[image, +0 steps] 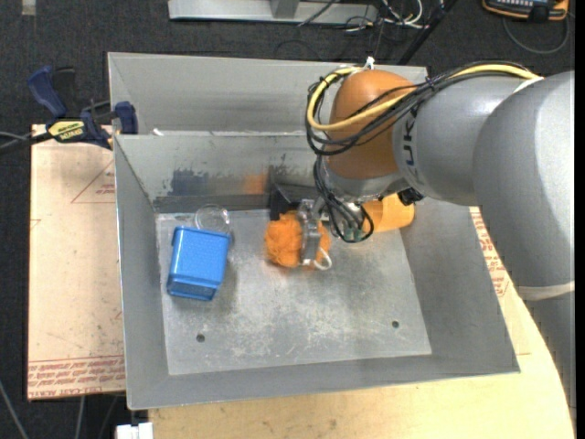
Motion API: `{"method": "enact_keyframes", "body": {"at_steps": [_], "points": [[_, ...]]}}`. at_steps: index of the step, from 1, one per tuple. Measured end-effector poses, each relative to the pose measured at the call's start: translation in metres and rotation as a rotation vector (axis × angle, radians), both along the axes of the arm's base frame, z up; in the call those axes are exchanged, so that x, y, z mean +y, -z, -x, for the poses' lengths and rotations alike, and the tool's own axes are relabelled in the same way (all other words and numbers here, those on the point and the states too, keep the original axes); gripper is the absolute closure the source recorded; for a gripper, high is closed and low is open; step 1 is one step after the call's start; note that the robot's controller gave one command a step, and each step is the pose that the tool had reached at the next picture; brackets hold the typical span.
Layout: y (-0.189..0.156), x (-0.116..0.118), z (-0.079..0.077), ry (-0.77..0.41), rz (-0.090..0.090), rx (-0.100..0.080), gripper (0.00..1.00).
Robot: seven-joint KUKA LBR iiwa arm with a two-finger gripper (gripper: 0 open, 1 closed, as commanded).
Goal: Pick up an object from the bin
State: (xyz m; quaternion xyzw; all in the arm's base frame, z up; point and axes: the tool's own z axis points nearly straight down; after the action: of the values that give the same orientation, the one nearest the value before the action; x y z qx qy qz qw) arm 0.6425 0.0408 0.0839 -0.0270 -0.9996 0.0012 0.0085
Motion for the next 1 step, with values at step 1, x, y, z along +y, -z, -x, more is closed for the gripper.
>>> {"method": "enact_keyframes", "body": {"at_steps": [1], "points": [[0.0000,0.0000,0.0000,0.000,0.000,0.000,1.00]]}}
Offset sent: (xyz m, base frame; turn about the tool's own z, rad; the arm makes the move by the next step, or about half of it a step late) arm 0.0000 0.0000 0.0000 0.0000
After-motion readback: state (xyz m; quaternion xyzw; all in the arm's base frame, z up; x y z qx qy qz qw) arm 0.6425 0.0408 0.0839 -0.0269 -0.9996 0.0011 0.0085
